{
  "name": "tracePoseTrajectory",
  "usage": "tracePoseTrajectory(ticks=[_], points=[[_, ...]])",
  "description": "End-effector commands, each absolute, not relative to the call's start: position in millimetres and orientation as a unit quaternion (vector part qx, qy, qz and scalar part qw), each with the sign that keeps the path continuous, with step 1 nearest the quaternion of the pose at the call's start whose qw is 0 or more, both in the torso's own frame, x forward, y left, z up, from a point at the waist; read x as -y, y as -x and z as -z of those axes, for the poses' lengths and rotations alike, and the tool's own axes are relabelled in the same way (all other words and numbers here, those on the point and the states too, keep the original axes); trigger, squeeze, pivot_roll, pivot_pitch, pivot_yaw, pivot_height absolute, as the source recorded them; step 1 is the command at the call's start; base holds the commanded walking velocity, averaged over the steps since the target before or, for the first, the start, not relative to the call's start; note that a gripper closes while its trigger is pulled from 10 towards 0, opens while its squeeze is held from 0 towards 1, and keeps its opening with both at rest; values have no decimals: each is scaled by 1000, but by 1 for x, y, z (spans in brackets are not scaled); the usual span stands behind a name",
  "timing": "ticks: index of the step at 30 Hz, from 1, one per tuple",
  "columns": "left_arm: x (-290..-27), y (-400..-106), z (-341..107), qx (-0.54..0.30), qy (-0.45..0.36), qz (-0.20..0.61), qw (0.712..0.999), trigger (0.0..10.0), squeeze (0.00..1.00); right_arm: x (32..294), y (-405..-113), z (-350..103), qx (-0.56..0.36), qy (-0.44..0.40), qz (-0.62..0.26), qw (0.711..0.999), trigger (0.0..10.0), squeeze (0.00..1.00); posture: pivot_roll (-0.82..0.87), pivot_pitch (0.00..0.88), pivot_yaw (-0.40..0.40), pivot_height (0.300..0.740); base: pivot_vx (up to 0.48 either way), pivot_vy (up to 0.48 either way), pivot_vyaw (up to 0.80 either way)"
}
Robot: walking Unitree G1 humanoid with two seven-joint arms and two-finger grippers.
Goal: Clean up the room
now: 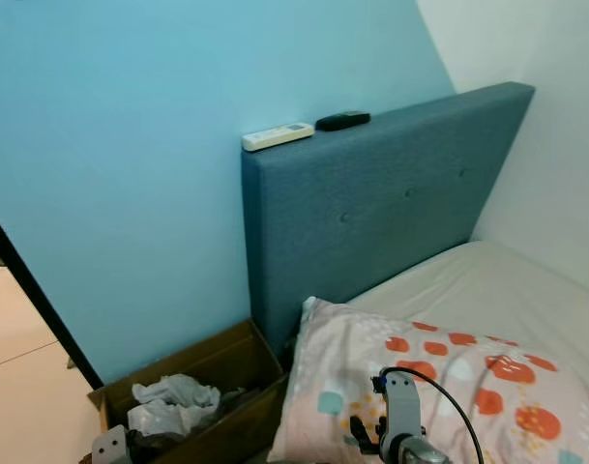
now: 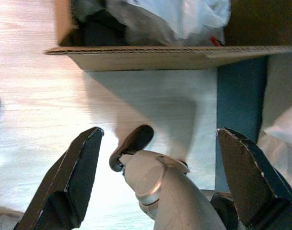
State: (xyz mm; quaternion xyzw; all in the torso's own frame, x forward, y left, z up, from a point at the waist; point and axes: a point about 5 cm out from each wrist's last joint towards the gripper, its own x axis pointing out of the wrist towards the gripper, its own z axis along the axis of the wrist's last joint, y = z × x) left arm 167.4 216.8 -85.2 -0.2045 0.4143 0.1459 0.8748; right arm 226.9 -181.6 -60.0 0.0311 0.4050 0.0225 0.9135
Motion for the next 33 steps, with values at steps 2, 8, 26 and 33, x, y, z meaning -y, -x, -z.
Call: tracePoseTrajectory(ticks=[2,8,26,33], points=[[-221,-160,88,-427,200,-149,869,10000,0,181,-221,64,-419,-29,-18,907,10000,0,-35,0,-37,740,0,0,800],[-217,-162,88,-425,208,-137,870,10000,0,184,-220,65,-421,-32,6,907,10000,0,-36,0,-35,740,0,0,250],[-216,-166,86,-404,242,-150,869,10000,0,187,-243,49,-378,-44,17,924,10000,0,-29,0,-69,740,0,-112,0],[-217,-168,84,-399,234,-145,874,10000,0,184,-261,36,-348,-49,10,936,10000,0,-31,0,-71,740,0,-137,0]])
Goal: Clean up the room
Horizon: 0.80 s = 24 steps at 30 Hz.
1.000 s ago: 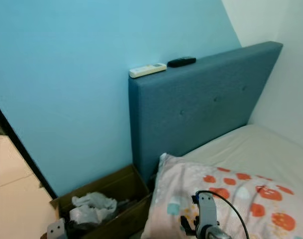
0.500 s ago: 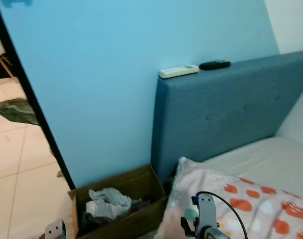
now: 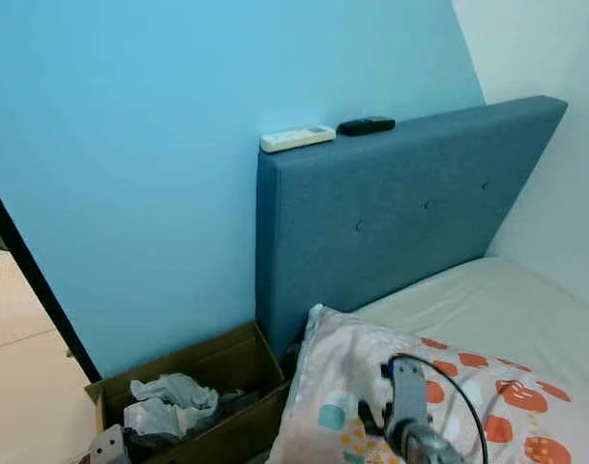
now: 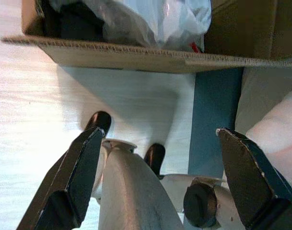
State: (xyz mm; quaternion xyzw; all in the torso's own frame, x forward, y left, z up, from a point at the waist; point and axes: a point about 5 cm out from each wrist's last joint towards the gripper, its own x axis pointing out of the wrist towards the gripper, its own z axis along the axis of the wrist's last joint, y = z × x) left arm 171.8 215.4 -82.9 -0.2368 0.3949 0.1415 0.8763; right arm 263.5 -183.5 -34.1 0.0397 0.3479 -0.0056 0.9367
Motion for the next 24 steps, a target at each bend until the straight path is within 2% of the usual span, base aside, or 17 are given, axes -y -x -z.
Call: tracePoseTrajectory(ticks=[1,5,15,21,24], points=[[-218,-168,84,-400,232,-144,875,10000,0,182,-265,33,-341,-51,8,939,10000,0,-31,0,-71,740,0,-480,0],[-216,-170,84,-393,248,-147,873,10000,0,179,-276,23,-319,-51,0,947,10000,0,-29,0,-70,740,0,-384,0],[-216,-191,73,-357,256,-145,886,10000,0,185,-290,11,-294,-45,11,955,10000,0,-34,0,-71,740,0,0,0],[-219,-189,73,-357,252,-151,887,10000,0,199,-297,1,-275,-49,54,959,10000,0,-31,0,-72,740,0,0,0],[-221,-186,74,-356,252,-156,886,10000,0,218,-299,-4,-269,-56,107,955,10000,0,-29,0,-70,740,0,0,0]])
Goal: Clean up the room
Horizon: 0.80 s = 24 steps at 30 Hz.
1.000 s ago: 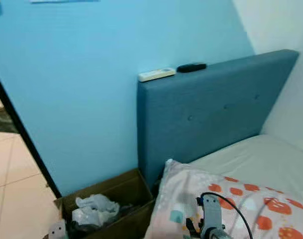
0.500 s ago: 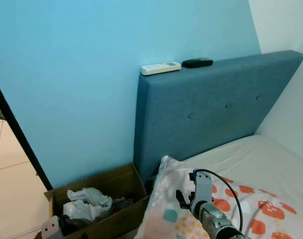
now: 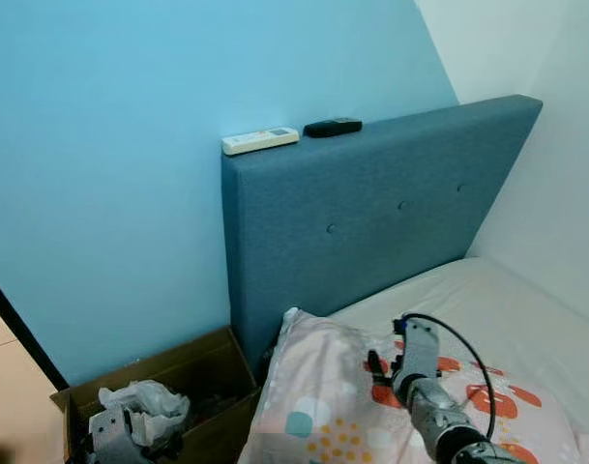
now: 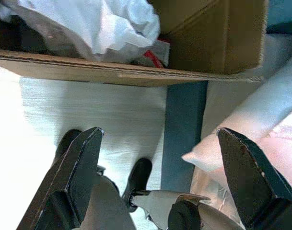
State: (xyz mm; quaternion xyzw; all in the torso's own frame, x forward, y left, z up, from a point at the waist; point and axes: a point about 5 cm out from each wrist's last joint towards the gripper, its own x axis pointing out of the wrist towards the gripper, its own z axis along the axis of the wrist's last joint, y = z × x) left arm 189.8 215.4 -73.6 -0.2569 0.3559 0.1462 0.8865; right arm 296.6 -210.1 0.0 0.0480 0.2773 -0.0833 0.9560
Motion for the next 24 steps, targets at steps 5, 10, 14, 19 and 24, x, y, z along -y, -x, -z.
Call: tracePoseTrajectory(ticks=[5,10,14,19,24], points=[[-230,-191,69,-333,253,-164,893,10000,0,252,-296,-11,-264,-97,199,939,10000,0,-25,0,-73,740,0,0,0],[-240,-213,52,-284,241,-149,916,10000,0,267,-293,-14,-263,-108,233,930,10000,0,-15,0,-81,740,0,0,0],[-244,-235,35,-246,218,-117,937,10000,0,273,-291,-15,-263,-117,250,924,10000,0,-7,0,-82,740,0,0,0],[-240,-277,-4,-161,192,-44,967,10000,0,289,-272,-5,-293,-106,317,896,10000,0,-12,0,-74,725,0,0,0],[-230,-290,-16,-132,187,-10,973,10000,0,297,-262,0,-307,-102,345,881,10000,0,-17,3,-75,710,0,0,0]])
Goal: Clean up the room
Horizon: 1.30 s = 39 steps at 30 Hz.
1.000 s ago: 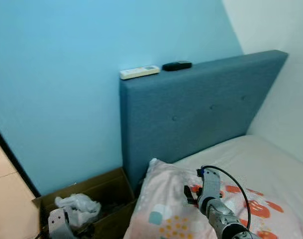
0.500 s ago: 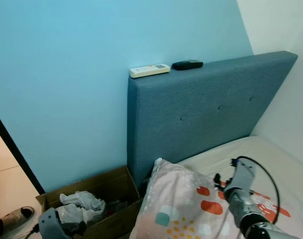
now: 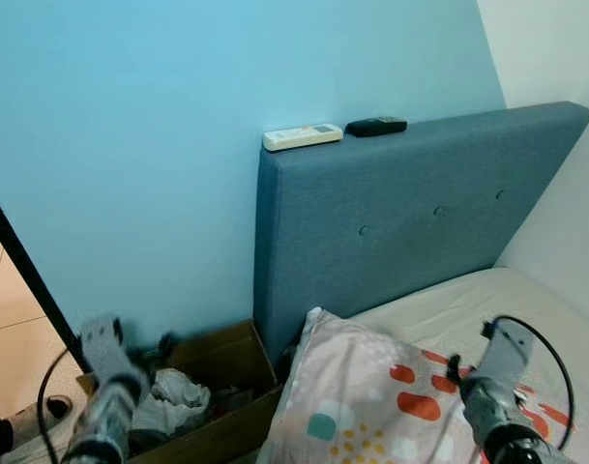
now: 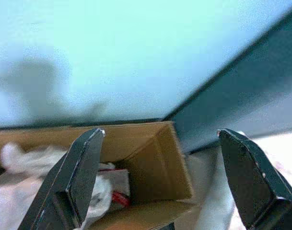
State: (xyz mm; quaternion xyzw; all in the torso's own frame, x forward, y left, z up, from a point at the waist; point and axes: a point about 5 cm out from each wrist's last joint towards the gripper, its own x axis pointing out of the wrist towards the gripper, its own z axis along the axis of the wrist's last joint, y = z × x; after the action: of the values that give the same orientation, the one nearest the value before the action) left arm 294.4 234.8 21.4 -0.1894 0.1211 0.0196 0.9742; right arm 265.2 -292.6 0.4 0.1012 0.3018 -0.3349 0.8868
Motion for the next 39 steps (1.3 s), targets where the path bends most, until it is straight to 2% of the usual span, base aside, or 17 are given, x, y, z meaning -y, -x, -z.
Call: tracePoseTrajectory(ticks=[1,3,5,7,9,17,22,26,28,39], points=[[-230,-290,-16,-132,187,-10,973,10000,0,297,-262,0,-307,-102,345,881,10000,0,-17,3,-75,710,0,0,0],[-227,-293,-18,-127,184,-1,975,10000,0,297,-261,1,-309,-105,344,881,10000,0,-19,4,-74,705,0,0,0],[-220,-301,-25,-113,177,16,978,10000,0,286,-270,0,-299,-117,295,900,10000,0,-26,6,-74,705,0,0,0],[-220,-301,-25,-113,177,16,978,10000,0,286,-270,0,-299,-117,295,900,10000,0,-26,6,-74,705,0,0,0],[-215,-305,-29,-107,174,25,978,10000,0,271,-279,-2,-290,-111,238,920,10000,0,-33,2,-70,705,0,0,0],[-213,-303,-25,-120,168,19,978,10000,0,255,-281,2,-282,-114,178,936,10000,0,-34,0,-72,705,0,0,0],[-209,-297,-17,-134,158,13,978,10000,0,233,-281,7,-275,-107,112,949,10000,0,-33,8,-75,705,0,0,0],[-207,-295,-15,-136,157,15,978,10000,0,226,-280,10,-274,-102,91,952,10000,0,-34,12,-76,705,0,0,0],[-203,-292,-11,-140,154,18,978,10000,0,214,-274,15,-267,-86,51,959,10000,0,-38,29,-78,705,0,0,0],[-192,-286,-5,-148,146,36,977,10000,0,211,-261,23,-261,-21,-1,965,10000,0,-41,35,-64,705,0,0,0]])
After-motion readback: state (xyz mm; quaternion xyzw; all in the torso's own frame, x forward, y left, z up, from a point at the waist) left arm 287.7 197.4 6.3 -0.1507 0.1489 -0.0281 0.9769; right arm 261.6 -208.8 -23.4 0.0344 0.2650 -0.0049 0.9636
